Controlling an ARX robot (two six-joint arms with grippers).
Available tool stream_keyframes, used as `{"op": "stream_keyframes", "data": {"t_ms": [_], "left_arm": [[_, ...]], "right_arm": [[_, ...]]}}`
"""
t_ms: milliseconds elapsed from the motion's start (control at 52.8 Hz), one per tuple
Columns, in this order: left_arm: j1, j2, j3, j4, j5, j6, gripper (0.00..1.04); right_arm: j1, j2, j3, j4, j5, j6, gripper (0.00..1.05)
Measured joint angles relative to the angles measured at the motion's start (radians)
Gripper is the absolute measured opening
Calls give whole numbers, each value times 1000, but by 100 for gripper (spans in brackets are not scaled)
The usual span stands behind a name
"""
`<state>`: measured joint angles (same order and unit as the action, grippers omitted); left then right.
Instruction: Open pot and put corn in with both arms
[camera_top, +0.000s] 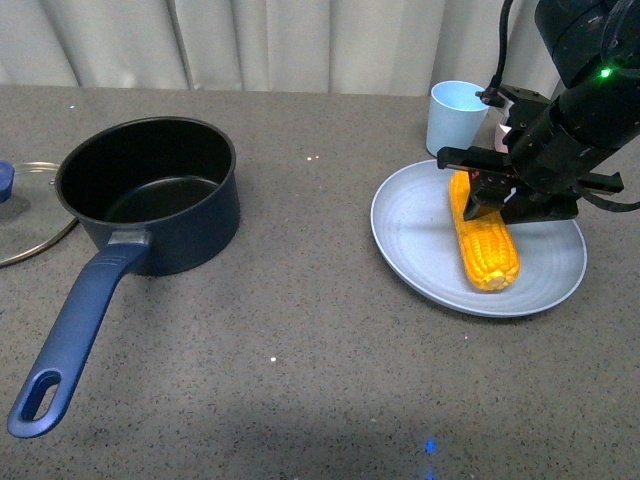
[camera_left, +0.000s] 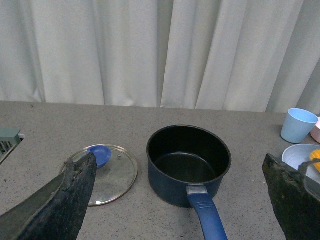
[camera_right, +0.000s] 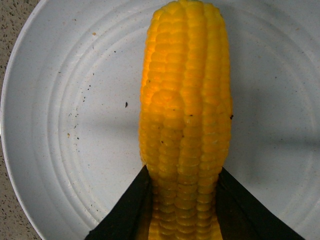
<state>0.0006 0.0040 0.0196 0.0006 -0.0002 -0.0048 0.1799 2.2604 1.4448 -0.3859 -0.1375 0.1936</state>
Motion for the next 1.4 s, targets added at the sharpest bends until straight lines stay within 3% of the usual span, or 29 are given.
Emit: {"op": "stream_keyframes", "data": {"t_ms": [114, 227, 435, 662, 946, 1401], "left_arm": [[0, 0, 0, 0, 0, 0, 98], [0, 0, 0, 0, 0, 0, 98], [0, 0, 0, 0, 0, 0, 98], [0, 0, 0, 0, 0, 0, 98], [0, 0, 0, 0, 0, 0, 98], [0, 0, 0, 0, 0, 0, 98]], "right_arm": [[0, -13, -9, 16, -40, 1, 19], [0, -92, -40, 42, -167, 45, 12], [26, -219, -27, 100, -469, 176, 9], [105, -166, 89, 182, -674, 304, 8], [198, 36, 337, 136, -755, 390, 8], [317, 295, 689, 13, -781, 460, 7]]}}
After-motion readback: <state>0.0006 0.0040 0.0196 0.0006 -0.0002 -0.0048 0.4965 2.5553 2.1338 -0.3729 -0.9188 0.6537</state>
